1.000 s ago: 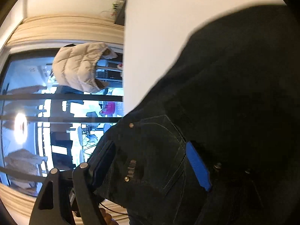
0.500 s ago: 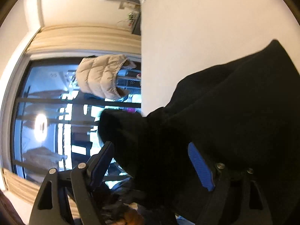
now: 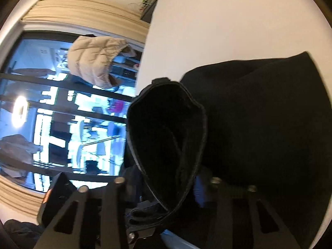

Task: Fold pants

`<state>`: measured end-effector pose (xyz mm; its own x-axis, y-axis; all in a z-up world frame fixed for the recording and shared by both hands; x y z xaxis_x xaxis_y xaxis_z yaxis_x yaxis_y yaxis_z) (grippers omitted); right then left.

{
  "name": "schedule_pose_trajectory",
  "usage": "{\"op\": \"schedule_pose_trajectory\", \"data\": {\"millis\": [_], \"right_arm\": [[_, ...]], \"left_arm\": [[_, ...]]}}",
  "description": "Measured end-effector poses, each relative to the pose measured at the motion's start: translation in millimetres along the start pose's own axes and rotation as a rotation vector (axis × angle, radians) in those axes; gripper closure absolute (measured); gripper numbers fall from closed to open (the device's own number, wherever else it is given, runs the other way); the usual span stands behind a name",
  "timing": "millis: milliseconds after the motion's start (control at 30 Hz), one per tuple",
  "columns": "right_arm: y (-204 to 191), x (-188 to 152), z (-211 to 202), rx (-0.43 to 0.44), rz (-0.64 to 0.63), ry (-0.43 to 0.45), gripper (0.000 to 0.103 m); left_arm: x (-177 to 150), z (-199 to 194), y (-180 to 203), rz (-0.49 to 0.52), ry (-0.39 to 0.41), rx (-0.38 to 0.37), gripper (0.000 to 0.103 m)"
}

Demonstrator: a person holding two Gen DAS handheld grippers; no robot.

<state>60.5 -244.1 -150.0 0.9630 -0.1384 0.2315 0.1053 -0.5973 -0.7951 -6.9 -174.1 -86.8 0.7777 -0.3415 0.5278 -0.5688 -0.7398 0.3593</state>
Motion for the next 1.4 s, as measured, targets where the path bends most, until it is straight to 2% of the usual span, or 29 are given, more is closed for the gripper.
{"op": "schedule_pose_trajectory", "data": {"millis": [33, 67, 133, 300, 500, 700, 1033, 1100, 1200, 1233, 1267, 1300, 1333, 1400], "right_arm": [[4, 0, -4, -0.012, 0.001, 0.007, 0.076], [9, 1, -9, -0.029, 0.004, 0.016, 0.083], [15, 1, -16, -0.069, -0.003, 0.026, 0.086], [32, 5, -41, -0.118, -0.005, 0.061, 0.087], [53, 15, -61, -0.168, -0.005, 0.064, 0.087], [72, 15, -70, -0.181, 0.020, 0.058, 0.088], [100, 1, -72, -0.185, 0.088, 0.086, 0.087], [108, -3, -69, -0.149, 0.113, 0.091, 0.087], [111, -6, -74, -0.102, 0.144, 0.117, 0.083], [110, -8, -76, -0.106, 0.146, 0.123, 0.081], [110, -9, -81, -0.128, 0.146, 0.134, 0.078], [109, -10, -87, -0.145, 0.149, 0.145, 0.076], [108, -11, -93, -0.166, 0.154, 0.158, 0.075], [108, -11, -110, -0.261, 0.156, 0.187, 0.072]], "left_arm": [[7, 8, 7, 0.006, -0.004, -0.003, 0.087], [30, 16, 10, 0.009, -0.006, -0.006, 0.087], [36, 21, 25, 0.031, -0.010, -0.015, 0.087], [53, 38, 58, 0.073, -0.012, -0.046, 0.087], [77, 63, 92, 0.094, -0.015, -0.076, 0.087], [82, 85, 118, 0.109, -0.033, -0.087, 0.087], [101, 110, 126, 0.103, -0.086, -0.103, 0.086], [100, 108, 123, 0.081, -0.096, -0.125, 0.081], [103, 83, 119, 0.025, -0.119, -0.196, 0.074], [104, 72, 119, 0.015, -0.107, -0.220, 0.065], [105, 60, 115, 0.009, -0.090, -0.232, 0.043], [106, 48, 110, 0.004, -0.067, -0.237, 0.033], [106, 37, 103, -0.005, -0.045, -0.233, 0.028], [108, 20, 83, -0.036, -0.015, -0.217, 0.028]]}}
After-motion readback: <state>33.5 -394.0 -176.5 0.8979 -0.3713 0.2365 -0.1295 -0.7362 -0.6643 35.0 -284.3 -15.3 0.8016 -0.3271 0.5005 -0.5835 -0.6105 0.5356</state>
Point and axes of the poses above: each gripper's, at about its wrist camera, not at the fingertips, and z roughly the way its jaws point, y to its right, x to its top, the point moved 8 cm from there along z, roughly the way its jaws point, and after that the axes turned 7 degrees about -z, right-handed, at the moved point
